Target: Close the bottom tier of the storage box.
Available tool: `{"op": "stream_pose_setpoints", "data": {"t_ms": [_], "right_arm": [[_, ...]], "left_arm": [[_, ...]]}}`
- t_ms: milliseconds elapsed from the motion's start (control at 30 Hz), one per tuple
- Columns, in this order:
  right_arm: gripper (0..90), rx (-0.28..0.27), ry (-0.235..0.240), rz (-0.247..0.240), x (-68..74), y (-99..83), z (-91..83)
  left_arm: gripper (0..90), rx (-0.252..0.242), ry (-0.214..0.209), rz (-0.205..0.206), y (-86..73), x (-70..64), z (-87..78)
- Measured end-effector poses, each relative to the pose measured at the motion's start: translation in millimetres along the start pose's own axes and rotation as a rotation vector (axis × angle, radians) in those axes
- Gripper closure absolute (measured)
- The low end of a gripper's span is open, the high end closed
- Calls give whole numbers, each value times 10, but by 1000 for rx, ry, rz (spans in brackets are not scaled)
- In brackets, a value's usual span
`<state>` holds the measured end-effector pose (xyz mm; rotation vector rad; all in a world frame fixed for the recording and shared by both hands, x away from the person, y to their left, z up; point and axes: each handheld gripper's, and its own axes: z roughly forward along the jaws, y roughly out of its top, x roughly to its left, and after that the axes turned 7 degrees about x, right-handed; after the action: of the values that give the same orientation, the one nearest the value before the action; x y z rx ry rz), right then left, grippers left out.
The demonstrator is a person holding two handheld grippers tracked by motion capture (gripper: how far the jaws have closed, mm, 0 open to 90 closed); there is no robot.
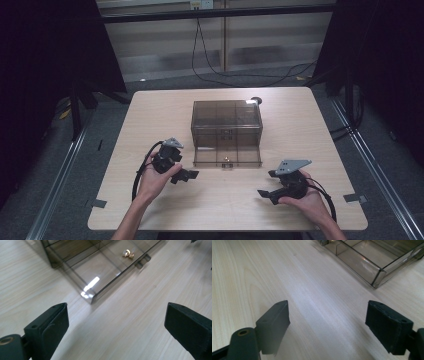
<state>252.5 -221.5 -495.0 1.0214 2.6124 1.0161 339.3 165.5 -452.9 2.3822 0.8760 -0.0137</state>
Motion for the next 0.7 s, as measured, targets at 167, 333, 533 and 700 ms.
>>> {"op": "stream_pose_setpoints", "data": {"t_ms": [167, 333, 533, 700], "right_arm": [[230, -16, -13, 6, 3, 13, 4], [274, -31, -16, 3, 29, 57, 28], [350, -19, -6, -16, 80, 125, 98], [442, -7, 11, -19, 105, 202, 138]], "left_arm": [[67, -11, 17, -5, -182, 5, -37], [56, -25, 0, -36, -339, 10, -96], [34, -45, -12, -33, -469, -39, -151], [47, -79, 15, -53, -561, -74, -236]]}}
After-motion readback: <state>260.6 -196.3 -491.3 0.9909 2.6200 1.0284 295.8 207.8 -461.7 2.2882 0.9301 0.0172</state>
